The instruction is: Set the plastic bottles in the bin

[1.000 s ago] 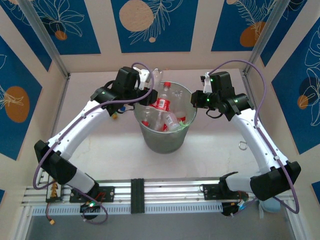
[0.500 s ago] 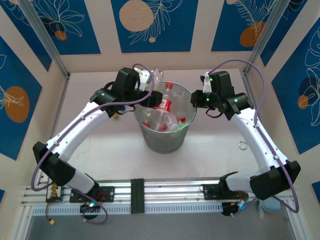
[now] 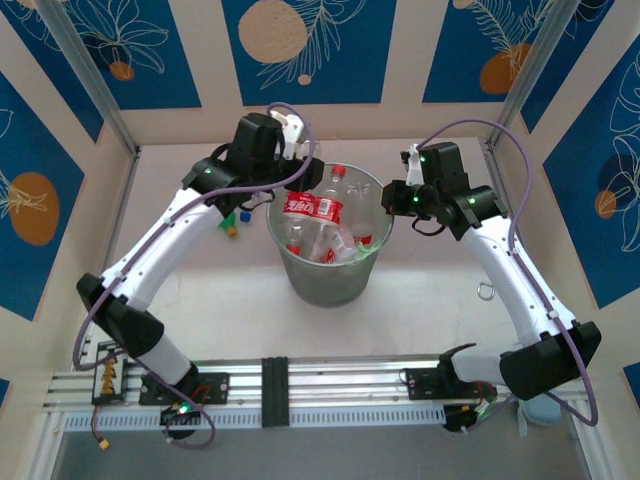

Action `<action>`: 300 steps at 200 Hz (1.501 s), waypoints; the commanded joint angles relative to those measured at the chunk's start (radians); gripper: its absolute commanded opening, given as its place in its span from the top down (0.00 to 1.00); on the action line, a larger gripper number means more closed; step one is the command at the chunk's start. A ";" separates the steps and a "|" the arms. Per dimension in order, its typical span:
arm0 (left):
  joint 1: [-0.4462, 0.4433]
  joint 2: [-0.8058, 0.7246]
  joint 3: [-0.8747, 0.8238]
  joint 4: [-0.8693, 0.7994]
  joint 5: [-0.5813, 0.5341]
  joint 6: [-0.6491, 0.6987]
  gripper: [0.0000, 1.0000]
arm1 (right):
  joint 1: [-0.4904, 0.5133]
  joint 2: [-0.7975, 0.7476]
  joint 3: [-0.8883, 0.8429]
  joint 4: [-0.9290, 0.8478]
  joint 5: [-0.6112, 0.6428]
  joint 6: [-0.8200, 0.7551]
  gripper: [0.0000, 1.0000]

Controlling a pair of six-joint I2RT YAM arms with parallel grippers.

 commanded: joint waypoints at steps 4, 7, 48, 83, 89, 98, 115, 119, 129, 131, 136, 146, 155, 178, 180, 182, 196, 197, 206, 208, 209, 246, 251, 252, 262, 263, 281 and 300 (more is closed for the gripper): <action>-0.006 -0.001 -0.033 -0.032 -0.021 0.001 0.45 | 0.003 -0.019 0.012 0.008 -0.036 -0.016 0.89; -0.005 -0.006 -0.042 -0.030 -0.018 -0.004 0.46 | 0.003 -0.019 0.013 0.009 -0.037 -0.017 0.89; -0.017 -0.085 -0.221 0.005 0.021 -0.065 0.57 | 0.003 -0.003 0.038 0.007 -0.033 -0.024 0.89; -0.018 -0.107 -0.308 0.037 0.024 -0.089 0.59 | 0.005 -0.003 0.026 0.019 -0.044 -0.016 0.89; -0.017 -0.106 -0.312 0.041 0.027 -0.091 0.59 | 0.005 -0.003 0.025 0.021 -0.045 -0.013 0.89; -0.018 -0.104 -0.316 0.045 0.032 -0.095 0.59 | 0.006 -0.005 0.026 0.022 -0.045 -0.012 0.89; -0.018 -0.102 -0.315 0.049 0.037 -0.098 0.59 | 0.008 -0.007 0.037 0.021 -0.043 -0.015 0.87; -0.019 -0.101 -0.315 0.049 0.037 -0.100 0.59 | 0.009 -0.008 0.041 0.021 -0.043 -0.016 0.86; -0.018 -0.101 -0.318 0.049 0.033 -0.100 0.59 | 0.007 -0.006 0.057 0.023 -0.042 -0.021 0.81; -0.018 -0.101 -0.320 0.049 0.032 -0.101 0.59 | 0.008 -0.007 0.058 0.023 -0.044 -0.022 0.81; -0.018 -0.101 -0.324 0.048 0.030 -0.103 0.59 | 0.007 -0.005 0.067 0.023 -0.044 -0.024 0.79; -0.018 -0.103 -0.334 0.048 0.025 -0.104 0.59 | 0.008 0.000 0.093 0.020 -0.045 -0.034 0.75; -0.017 -0.101 -0.342 0.046 0.022 -0.105 0.58 | 0.007 0.006 0.114 0.014 -0.042 -0.042 0.72; -0.017 -0.097 -0.350 0.043 0.016 -0.107 0.55 | 0.009 0.020 0.165 0.001 -0.037 -0.063 0.66; -0.017 -0.097 -0.351 0.043 0.015 -0.108 0.55 | 0.008 0.021 0.168 -0.001 -0.037 -0.063 0.65; -0.017 -0.096 -0.351 0.042 0.015 -0.108 0.55 | 0.008 0.021 0.172 -0.002 -0.037 -0.064 0.65; -0.016 -0.094 -0.351 0.043 0.012 -0.109 0.54 | 0.011 0.025 0.183 0.001 -0.043 -0.064 0.63; -0.016 -0.094 -0.351 0.043 0.012 -0.109 0.54 | 0.011 0.026 0.185 0.002 -0.044 -0.064 0.63; -0.016 -0.090 -0.351 0.043 0.012 -0.110 0.54 | 0.017 0.028 0.185 0.006 -0.051 -0.061 0.63; -0.016 -0.088 -0.351 0.043 0.012 -0.110 0.54 | 0.019 0.027 0.185 0.008 -0.052 -0.060 0.62; -0.016 -0.088 -0.351 0.043 0.012 -0.110 0.54 | 0.021 0.027 0.185 0.008 -0.053 -0.060 0.62; -0.016 -0.058 -0.356 0.042 0.014 -0.120 0.54 | 0.090 0.071 0.196 0.013 -0.057 -0.063 0.63; -0.016 -0.055 -0.359 0.044 0.015 -0.122 0.54 | 0.098 0.077 0.195 0.015 -0.058 -0.064 0.64; -0.016 -0.055 -0.360 0.044 0.016 -0.122 0.54 | 0.100 0.078 0.195 0.015 -0.057 -0.063 0.64; -0.016 -0.052 -0.369 0.051 0.016 -0.127 0.54 | 0.110 0.092 0.190 0.017 -0.056 -0.064 0.65; -0.016 -0.051 -0.370 0.051 0.015 -0.128 0.54 | 0.111 0.092 0.189 0.018 -0.056 -0.064 0.65; -0.016 -0.046 -0.383 0.058 0.007 -0.134 0.54 | 0.117 0.106 0.168 0.025 -0.058 -0.061 0.67; -0.016 -0.040 -0.399 0.063 -0.002 -0.139 0.54 | 0.120 0.111 0.145 0.033 -0.068 -0.052 0.68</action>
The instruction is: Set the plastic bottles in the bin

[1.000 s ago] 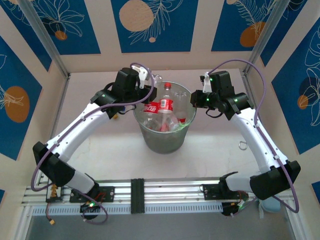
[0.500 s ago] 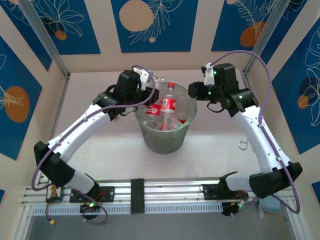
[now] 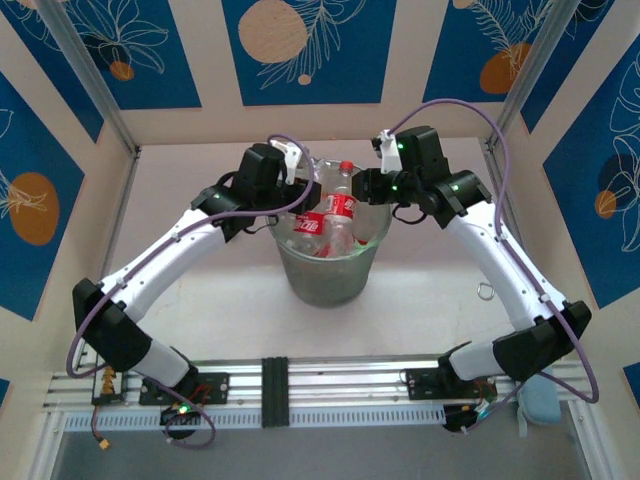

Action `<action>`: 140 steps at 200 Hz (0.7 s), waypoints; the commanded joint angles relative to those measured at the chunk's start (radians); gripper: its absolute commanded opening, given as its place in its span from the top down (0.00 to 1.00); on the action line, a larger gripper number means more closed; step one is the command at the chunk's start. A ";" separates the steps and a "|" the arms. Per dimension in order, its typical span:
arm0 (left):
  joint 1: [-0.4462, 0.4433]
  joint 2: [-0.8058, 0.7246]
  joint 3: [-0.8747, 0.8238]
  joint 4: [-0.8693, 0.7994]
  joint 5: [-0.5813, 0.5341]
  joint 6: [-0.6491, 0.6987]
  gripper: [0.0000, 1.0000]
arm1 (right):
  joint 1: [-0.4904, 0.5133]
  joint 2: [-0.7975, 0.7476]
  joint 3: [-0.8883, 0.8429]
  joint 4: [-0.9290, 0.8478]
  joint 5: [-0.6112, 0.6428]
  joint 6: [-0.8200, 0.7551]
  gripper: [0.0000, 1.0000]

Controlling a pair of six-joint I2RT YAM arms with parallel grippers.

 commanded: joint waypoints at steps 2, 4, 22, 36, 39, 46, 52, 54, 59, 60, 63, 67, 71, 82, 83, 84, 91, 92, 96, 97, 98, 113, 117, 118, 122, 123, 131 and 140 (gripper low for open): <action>-0.002 0.068 -0.070 -0.141 -0.042 -0.020 0.54 | 0.007 0.000 -0.025 0.018 -0.025 0.001 0.68; -0.002 0.069 -0.071 -0.139 -0.042 -0.020 0.54 | 0.007 0.000 -0.027 0.018 -0.025 0.002 0.68; -0.002 0.072 -0.069 -0.136 -0.040 -0.023 0.54 | 0.012 -0.004 -0.030 0.021 -0.025 0.003 0.68; -0.002 0.073 -0.048 -0.148 -0.041 -0.018 0.52 | 0.013 -0.008 -0.024 0.019 -0.024 -0.001 0.68; -0.002 0.071 -0.042 -0.152 -0.043 -0.016 0.52 | 0.013 -0.010 -0.022 0.018 -0.024 -0.001 0.68; -0.002 0.066 -0.030 -0.159 -0.049 -0.010 0.50 | 0.013 -0.012 -0.015 0.017 -0.024 -0.002 0.68; -0.002 0.062 -0.018 -0.166 -0.058 -0.005 0.47 | 0.013 -0.013 -0.012 0.017 -0.024 -0.004 0.68; -0.003 0.061 -0.014 -0.169 -0.059 -0.003 0.46 | 0.013 -0.013 -0.010 0.017 -0.024 -0.004 0.68; -0.001 0.056 -0.002 -0.177 -0.064 0.002 0.43 | 0.012 -0.012 -0.007 0.016 -0.025 -0.005 0.68; -0.001 0.056 0.000 -0.179 -0.065 0.004 0.43 | 0.012 -0.012 -0.007 0.016 -0.025 -0.005 0.68; -0.001 0.054 0.008 -0.183 -0.070 0.007 0.41 | 0.013 -0.010 -0.005 0.013 -0.026 -0.006 0.68; -0.001 0.050 0.018 -0.189 -0.074 0.012 0.39 | 0.013 -0.011 -0.004 0.012 -0.027 -0.006 0.68; -0.002 0.046 0.028 -0.196 -0.078 0.017 0.37 | 0.013 -0.009 -0.003 0.011 -0.028 -0.007 0.68; -0.002 0.035 0.056 -0.208 -0.085 0.031 0.31 | 0.013 -0.010 -0.004 0.012 -0.029 -0.006 0.68; -0.001 0.034 0.059 -0.209 -0.085 0.032 0.30 | 0.013 -0.010 -0.004 0.012 -0.030 -0.005 0.68; -0.001 0.033 0.062 -0.210 -0.086 0.033 0.30 | 0.013 -0.009 -0.003 0.012 -0.030 -0.005 0.68; 0.000 0.026 0.077 -0.215 -0.088 0.041 0.28 | 0.013 -0.009 -0.001 0.013 -0.030 -0.005 0.68; 0.000 0.025 0.080 -0.216 -0.088 0.041 0.28 | 0.013 -0.009 -0.001 0.012 -0.031 -0.005 0.68; 0.002 0.021 0.089 -0.218 -0.087 0.046 0.27 | 0.013 -0.009 0.002 0.014 -0.031 -0.006 0.68; 0.002 0.020 0.091 -0.218 -0.087 0.046 0.26 | 0.014 -0.009 0.003 0.014 -0.031 -0.007 0.68; 0.002 0.019 0.094 -0.219 -0.087 0.047 0.26 | 0.014 -0.009 0.003 0.013 -0.031 -0.007 0.68; 0.008 0.008 0.130 -0.229 -0.087 0.063 0.23 | 0.014 -0.011 0.019 0.012 -0.031 -0.009 0.67; 0.008 0.006 0.139 -0.232 -0.088 0.067 0.22 | 0.014 -0.011 0.024 0.012 -0.031 -0.011 0.67; 0.008 0.005 0.141 -0.233 -0.089 0.068 0.22 | 0.014 -0.011 0.024 0.012 -0.030 -0.011 0.67; 0.010 0.003 0.150 -0.237 -0.092 0.073 0.22 | 0.015 -0.011 0.030 0.012 -0.030 -0.013 0.67; 0.010 0.003 0.153 -0.238 -0.092 0.074 0.22 | 0.015 -0.011 0.031 0.012 -0.030 -0.013 0.67; 0.013 0.002 0.172 -0.246 -0.097 0.083 0.21 | 0.015 -0.011 0.041 0.010 -0.028 -0.014 0.67; 0.018 -0.002 0.188 -0.252 -0.097 0.090 0.20 | 0.015 -0.010 0.051 0.010 -0.024 -0.019 0.66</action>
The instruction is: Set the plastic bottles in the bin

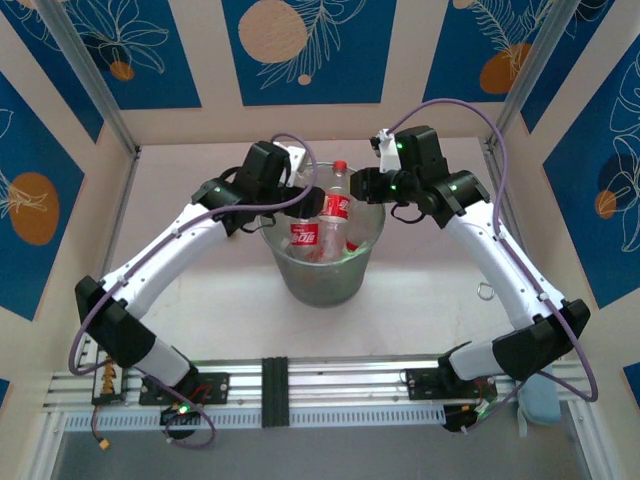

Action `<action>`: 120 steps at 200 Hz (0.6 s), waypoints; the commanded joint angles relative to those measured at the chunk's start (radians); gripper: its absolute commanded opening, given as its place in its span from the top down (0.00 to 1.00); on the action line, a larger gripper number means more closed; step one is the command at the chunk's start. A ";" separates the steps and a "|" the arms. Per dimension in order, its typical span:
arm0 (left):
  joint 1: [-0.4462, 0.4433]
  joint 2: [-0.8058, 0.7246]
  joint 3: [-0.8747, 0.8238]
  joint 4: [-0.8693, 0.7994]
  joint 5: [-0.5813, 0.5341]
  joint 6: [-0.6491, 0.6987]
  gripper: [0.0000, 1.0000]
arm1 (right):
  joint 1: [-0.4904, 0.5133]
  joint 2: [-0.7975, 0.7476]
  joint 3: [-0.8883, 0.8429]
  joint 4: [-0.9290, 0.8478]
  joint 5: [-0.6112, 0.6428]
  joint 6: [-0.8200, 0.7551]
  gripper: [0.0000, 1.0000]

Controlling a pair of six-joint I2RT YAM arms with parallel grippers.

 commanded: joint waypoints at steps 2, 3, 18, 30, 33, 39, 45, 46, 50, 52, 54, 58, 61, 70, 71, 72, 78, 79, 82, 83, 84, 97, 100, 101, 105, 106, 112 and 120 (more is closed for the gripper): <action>0.024 -0.028 0.073 -0.061 -0.044 0.051 0.19 | 0.008 -0.009 0.051 -0.010 -0.014 -0.019 0.66; 0.024 -0.028 0.076 -0.062 -0.044 0.052 0.19 | 0.008 -0.009 0.052 -0.010 -0.014 -0.019 0.66; 0.039 -0.045 0.089 -0.059 -0.039 0.058 0.17 | 0.007 -0.007 0.067 -0.016 -0.003 -0.026 0.65; 0.058 -0.064 0.096 -0.056 -0.039 0.062 0.16 | 0.004 -0.009 0.074 -0.019 0.004 -0.033 0.64; 0.064 -0.069 0.097 -0.056 -0.039 0.063 0.16 | 0.002 -0.009 0.074 -0.019 0.006 -0.034 0.64; 0.079 -0.079 0.099 -0.054 -0.036 0.065 0.16 | 0.001 -0.012 0.074 -0.019 0.008 -0.035 0.64; 0.094 -0.090 0.100 -0.056 -0.036 0.066 0.16 | -0.003 -0.012 0.074 -0.019 0.010 -0.036 0.64; 0.098 -0.091 0.101 -0.057 -0.036 0.067 0.15 | -0.004 -0.012 0.074 -0.019 0.010 -0.036 0.64; 0.110 -0.097 0.103 -0.058 -0.036 0.067 0.15 | -0.006 -0.014 0.073 -0.021 0.010 -0.036 0.64; 0.116 -0.100 0.103 -0.059 -0.036 0.068 0.15 | -0.009 -0.014 0.073 -0.021 0.010 -0.036 0.64; 0.122 -0.104 0.102 -0.059 -0.036 0.068 0.15 | -0.010 -0.015 0.072 -0.021 0.011 -0.036 0.64; 0.135 -0.111 0.100 -0.059 -0.036 0.069 0.15 | -0.013 -0.017 0.069 -0.021 0.011 -0.037 0.64; 0.146 -0.114 0.098 -0.060 -0.037 0.069 0.15 | -0.016 -0.018 0.068 -0.021 0.011 -0.037 0.64; 0.184 -0.126 0.091 -0.058 -0.032 0.069 0.14 | -0.024 -0.021 0.063 -0.021 0.013 -0.037 0.64; 0.189 -0.127 0.089 -0.058 -0.031 0.069 0.14 | -0.025 -0.021 0.062 -0.021 0.013 -0.037 0.64; 0.194 -0.128 0.087 -0.057 -0.029 0.068 0.14 | -0.027 -0.022 0.062 -0.021 0.013 -0.037 0.64; 0.227 -0.133 0.075 -0.051 -0.014 0.064 0.14 | -0.034 -0.026 0.056 -0.020 0.012 -0.037 0.64; 0.233 -0.134 0.071 -0.050 -0.011 0.062 0.14 | -0.035 -0.026 0.056 -0.021 0.011 -0.036 0.63; 0.250 -0.135 0.063 -0.046 -0.003 0.058 0.13 | -0.039 -0.029 0.053 -0.021 0.011 -0.036 0.63; 0.256 -0.135 0.061 -0.044 0.001 0.056 0.13 | -0.041 -0.030 0.052 -0.021 0.012 -0.036 0.63; 0.262 -0.135 0.060 -0.043 0.003 0.054 0.13 | -0.041 -0.030 0.051 -0.022 0.012 -0.036 0.63; 0.334 -0.133 0.018 -0.014 0.033 0.035 0.12 | -0.059 -0.040 0.035 -0.026 0.010 -0.032 0.53; 0.349 -0.133 0.008 -0.006 0.036 0.032 0.11 | -0.062 -0.041 0.032 -0.028 0.011 -0.032 0.51; 0.352 -0.132 0.003 -0.003 0.037 0.030 0.11 | -0.065 -0.041 0.031 -0.028 0.011 -0.032 0.51; 0.372 -0.129 -0.013 0.009 0.040 0.025 0.10 | -0.068 -0.045 0.025 -0.031 0.013 -0.033 0.49; 0.375 -0.129 -0.016 0.011 0.041 0.024 0.10 | -0.070 -0.046 0.023 -0.032 0.013 -0.034 0.48; 0.401 -0.123 -0.035 0.028 0.047 0.016 0.09 | -0.078 -0.050 0.014 -0.038 0.016 -0.033 0.47; 0.436 -0.109 -0.055 0.046 0.055 0.003 0.07 | -0.088 -0.056 0.002 -0.044 0.017 -0.035 0.47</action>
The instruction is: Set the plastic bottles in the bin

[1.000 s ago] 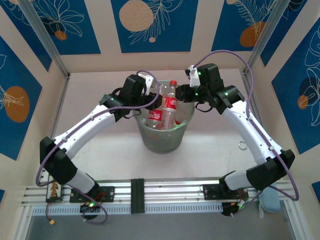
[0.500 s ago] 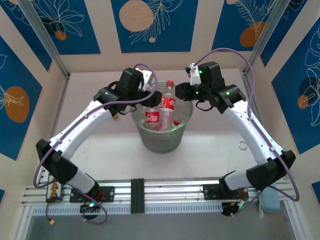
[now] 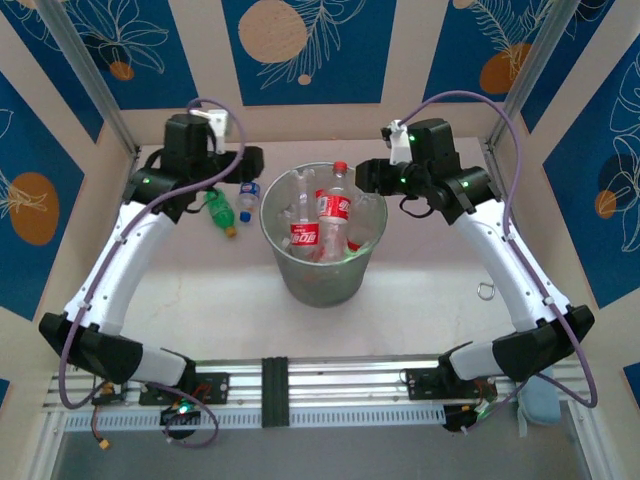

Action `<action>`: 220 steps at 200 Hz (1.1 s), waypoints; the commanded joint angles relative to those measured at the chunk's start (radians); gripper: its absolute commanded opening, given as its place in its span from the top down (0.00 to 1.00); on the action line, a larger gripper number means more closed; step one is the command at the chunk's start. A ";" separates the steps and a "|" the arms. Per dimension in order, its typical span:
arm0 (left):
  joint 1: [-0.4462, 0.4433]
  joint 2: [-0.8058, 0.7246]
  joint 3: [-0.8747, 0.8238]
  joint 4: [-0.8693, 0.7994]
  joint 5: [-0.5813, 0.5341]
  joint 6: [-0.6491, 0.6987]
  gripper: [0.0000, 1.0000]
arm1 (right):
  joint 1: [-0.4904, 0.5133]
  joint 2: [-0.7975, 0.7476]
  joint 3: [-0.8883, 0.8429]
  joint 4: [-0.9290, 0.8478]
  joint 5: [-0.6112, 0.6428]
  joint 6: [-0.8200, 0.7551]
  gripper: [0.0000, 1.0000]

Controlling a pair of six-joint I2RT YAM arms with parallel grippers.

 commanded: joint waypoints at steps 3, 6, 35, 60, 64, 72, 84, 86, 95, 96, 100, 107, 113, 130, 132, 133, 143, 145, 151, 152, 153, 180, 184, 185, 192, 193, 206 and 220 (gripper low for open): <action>0.094 0.027 -0.080 0.054 0.050 -0.044 0.07 | -0.030 -0.045 -0.037 -0.032 0.009 -0.009 0.47; 0.108 0.032 -0.086 0.062 0.053 -0.049 0.06 | -0.033 -0.047 -0.042 -0.033 0.009 -0.009 0.47; 0.196 0.087 -0.176 0.155 0.084 -0.108 0.00 | -0.061 -0.079 -0.094 -0.058 0.000 -0.006 0.47; 0.238 0.136 -0.249 0.226 0.058 -0.160 0.00 | -0.077 -0.111 -0.132 -0.088 -0.042 0.007 0.48; 0.242 0.144 -0.259 0.236 0.051 -0.170 0.00 | -0.079 -0.118 -0.139 -0.090 -0.053 0.011 0.48; 0.251 0.157 -0.277 0.258 0.043 -0.184 0.00 | -0.082 -0.131 -0.155 -0.091 -0.073 0.017 0.48; 0.267 0.180 -0.306 0.294 0.039 -0.214 0.00 | -0.086 -0.152 -0.178 -0.095 -0.079 0.026 0.49; 0.271 0.184 -0.309 0.301 0.042 -0.219 0.00 | -0.086 -0.155 -0.183 -0.095 -0.079 0.027 0.49; 0.286 0.204 -0.330 0.332 0.066 -0.243 0.00 | -0.092 -0.169 -0.201 -0.093 -0.084 0.035 0.51; 0.287 0.206 -0.332 0.335 0.068 -0.246 0.00 | -0.093 -0.170 -0.204 -0.094 -0.085 0.036 0.51; 0.294 0.216 -0.339 0.345 0.077 -0.254 0.00 | -0.097 -0.176 -0.211 -0.091 -0.091 0.038 0.51; 0.303 0.234 -0.346 0.356 0.085 -0.265 0.00 | -0.102 -0.184 -0.226 -0.084 -0.106 0.046 0.51; 0.308 0.248 -0.350 0.359 0.084 -0.271 0.00 | -0.107 -0.189 -0.241 -0.078 -0.121 0.050 0.52; 0.313 0.284 -0.356 0.360 0.076 -0.270 0.00 | -0.115 -0.196 -0.263 -0.066 -0.145 0.055 0.54; 0.312 0.287 -0.357 0.361 0.075 -0.271 0.00 | -0.116 -0.196 -0.264 -0.066 -0.146 0.055 0.54; 0.314 0.289 -0.357 0.361 0.075 -0.269 0.00 | -0.117 -0.196 -0.265 -0.065 -0.147 0.055 0.54; 0.312 0.308 -0.361 0.358 0.074 -0.267 0.00 | -0.123 -0.196 -0.271 -0.065 -0.156 0.054 0.56; 0.313 0.311 -0.362 0.359 0.073 -0.267 0.00 | -0.125 -0.196 -0.271 -0.065 -0.158 0.055 0.56; 0.312 0.325 -0.367 0.359 0.072 -0.266 0.00 | -0.129 -0.198 -0.276 -0.062 -0.163 0.054 0.57; 0.312 0.327 -0.368 0.359 0.072 -0.266 0.00 | -0.130 -0.198 -0.278 -0.062 -0.165 0.054 0.57; 0.312 0.328 -0.369 0.359 0.072 -0.266 0.00 | -0.131 -0.199 -0.278 -0.060 -0.166 0.054 0.58; 0.313 0.373 -0.395 0.385 0.068 -0.274 0.05 | -0.157 -0.209 -0.303 -0.043 -0.202 0.060 0.61; 0.313 0.379 -0.397 0.387 0.067 -0.275 0.06 | -0.160 -0.210 -0.307 -0.042 -0.206 0.061 0.62; 0.312 0.382 -0.397 0.387 0.067 -0.275 0.06 | -0.161 -0.210 -0.307 -0.042 -0.206 0.061 0.62; 0.312 0.395 -0.397 0.390 0.062 -0.276 0.06 | -0.164 -0.211 -0.311 -0.037 -0.211 0.061 0.62; 0.312 0.397 -0.396 0.389 0.062 -0.276 0.06 | -0.164 -0.211 -0.311 -0.036 -0.212 0.061 0.62; 0.312 0.419 -0.394 0.396 0.061 -0.275 0.07 | -0.168 -0.213 -0.318 -0.025 -0.222 0.063 0.65; 0.310 0.438 -0.388 0.398 0.061 -0.272 0.08 | -0.174 -0.209 -0.327 -0.014 -0.230 0.064 0.67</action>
